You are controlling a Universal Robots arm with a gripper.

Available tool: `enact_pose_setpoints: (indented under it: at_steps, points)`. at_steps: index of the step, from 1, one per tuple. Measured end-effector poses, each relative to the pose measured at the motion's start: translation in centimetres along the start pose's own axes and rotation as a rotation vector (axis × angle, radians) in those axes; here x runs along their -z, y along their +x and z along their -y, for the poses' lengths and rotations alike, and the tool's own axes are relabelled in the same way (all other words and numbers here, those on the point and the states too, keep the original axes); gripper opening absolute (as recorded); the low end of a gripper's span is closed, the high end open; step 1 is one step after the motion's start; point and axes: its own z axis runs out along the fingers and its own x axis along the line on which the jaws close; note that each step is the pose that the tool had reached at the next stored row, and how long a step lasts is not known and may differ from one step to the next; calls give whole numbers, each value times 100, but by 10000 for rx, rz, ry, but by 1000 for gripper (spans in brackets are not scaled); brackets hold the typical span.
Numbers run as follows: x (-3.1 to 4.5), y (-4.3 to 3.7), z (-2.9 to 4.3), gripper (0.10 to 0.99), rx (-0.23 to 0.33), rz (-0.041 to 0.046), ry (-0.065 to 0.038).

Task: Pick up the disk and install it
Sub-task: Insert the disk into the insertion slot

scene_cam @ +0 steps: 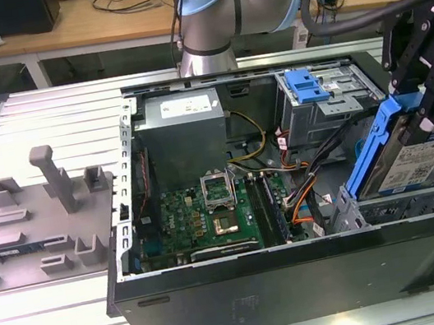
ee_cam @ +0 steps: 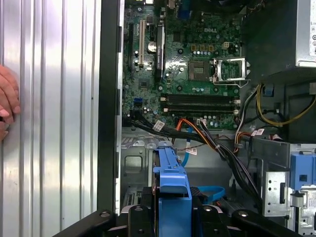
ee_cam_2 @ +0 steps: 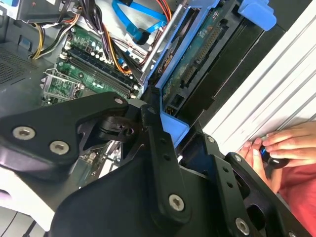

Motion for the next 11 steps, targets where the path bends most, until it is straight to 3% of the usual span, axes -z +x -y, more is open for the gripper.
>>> enact_pose_setpoints:
  at_steps: [11]
  points:
    - [-184, 39, 1, 369, 0, 0, 0]
